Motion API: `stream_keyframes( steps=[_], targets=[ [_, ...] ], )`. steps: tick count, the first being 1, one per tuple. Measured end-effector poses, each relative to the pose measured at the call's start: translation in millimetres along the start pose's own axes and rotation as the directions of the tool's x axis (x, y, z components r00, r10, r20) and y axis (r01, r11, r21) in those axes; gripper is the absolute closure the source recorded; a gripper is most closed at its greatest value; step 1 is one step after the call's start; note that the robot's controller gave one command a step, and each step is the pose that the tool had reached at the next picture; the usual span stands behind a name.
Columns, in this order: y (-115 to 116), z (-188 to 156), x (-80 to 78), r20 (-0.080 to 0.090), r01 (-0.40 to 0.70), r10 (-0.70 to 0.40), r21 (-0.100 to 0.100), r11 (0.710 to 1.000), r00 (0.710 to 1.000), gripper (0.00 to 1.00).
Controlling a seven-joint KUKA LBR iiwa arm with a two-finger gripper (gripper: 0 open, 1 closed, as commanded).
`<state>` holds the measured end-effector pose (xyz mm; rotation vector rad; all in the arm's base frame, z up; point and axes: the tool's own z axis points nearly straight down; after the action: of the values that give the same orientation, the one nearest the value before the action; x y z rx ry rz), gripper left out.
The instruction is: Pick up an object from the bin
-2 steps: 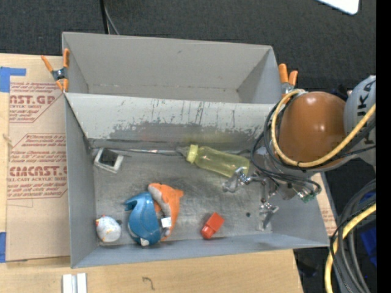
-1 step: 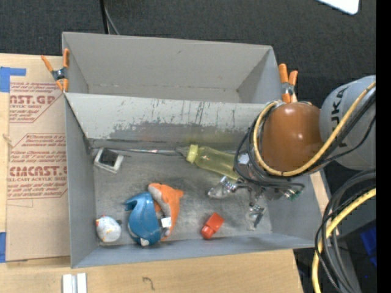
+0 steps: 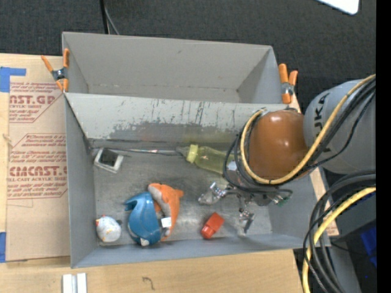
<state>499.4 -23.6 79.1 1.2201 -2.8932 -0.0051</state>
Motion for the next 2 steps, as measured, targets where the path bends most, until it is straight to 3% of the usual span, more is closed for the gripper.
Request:
stream_keyframes(
  steps=[1, 2],
  targets=[
    [17.0, -12.2, -12.3, 0.002, -0.250, 0.250, 0.001, 0.968, 0.968, 0.00],
    [59.9, 6.4, -39.8, -0.007, 0.325, -0.325, 0.004, 0.946, 0.946, 1.00]
  ],
)
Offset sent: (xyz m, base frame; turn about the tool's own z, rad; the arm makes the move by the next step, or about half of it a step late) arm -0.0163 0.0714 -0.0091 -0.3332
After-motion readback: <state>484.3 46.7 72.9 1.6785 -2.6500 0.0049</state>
